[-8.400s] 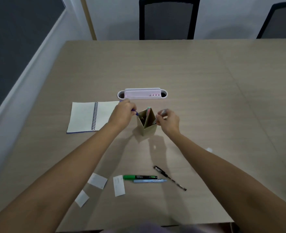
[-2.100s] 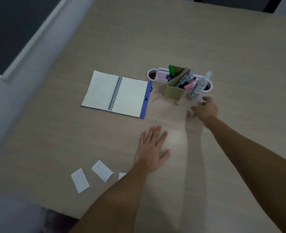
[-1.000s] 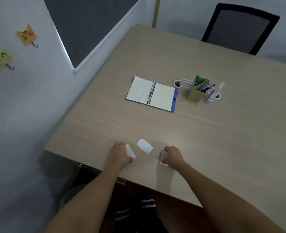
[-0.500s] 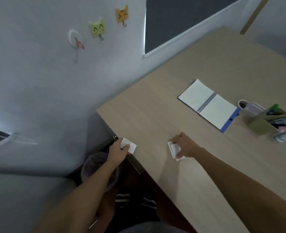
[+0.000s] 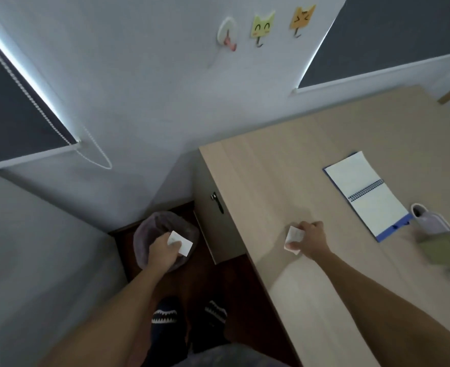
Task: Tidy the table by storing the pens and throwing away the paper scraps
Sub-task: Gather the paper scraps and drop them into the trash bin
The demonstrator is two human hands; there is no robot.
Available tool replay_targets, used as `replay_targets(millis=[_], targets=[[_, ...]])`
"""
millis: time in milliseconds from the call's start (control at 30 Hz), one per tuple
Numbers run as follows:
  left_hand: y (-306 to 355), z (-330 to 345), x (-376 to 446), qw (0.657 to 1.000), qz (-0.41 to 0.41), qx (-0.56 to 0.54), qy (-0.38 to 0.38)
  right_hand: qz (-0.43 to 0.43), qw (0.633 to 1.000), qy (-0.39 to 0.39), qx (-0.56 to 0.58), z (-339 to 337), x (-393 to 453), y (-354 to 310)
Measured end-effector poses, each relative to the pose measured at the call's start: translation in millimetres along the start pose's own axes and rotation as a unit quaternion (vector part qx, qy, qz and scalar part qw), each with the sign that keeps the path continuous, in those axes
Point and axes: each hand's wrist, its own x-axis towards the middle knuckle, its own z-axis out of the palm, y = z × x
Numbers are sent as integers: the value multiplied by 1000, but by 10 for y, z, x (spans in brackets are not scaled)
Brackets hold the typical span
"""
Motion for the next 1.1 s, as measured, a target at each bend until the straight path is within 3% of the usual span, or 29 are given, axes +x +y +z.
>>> replay_targets(millis=[200,367,533,733,900,1100], targets=[[-8,-176,87,999,33,0,-5,39,999,-8,18,12,-202,-302],[-91,-388,223,999,15,-1,30,-70,991,7,116,351,-380,-1230],[-367,-558,460,995,-26,-9,91,-170,976,-8,135,1195,-374,-2101],[-925,-358,1036,991,-105,-16,81,-57,979,-147,130,2332,98,-2251],[-1474,33,1629,991,-119,-27,60,55,965,-182,182,3173,596,-2291],[-1870,292,2050,988,-139,-67,13,29,940,-232,249,3760,939,-2342]])
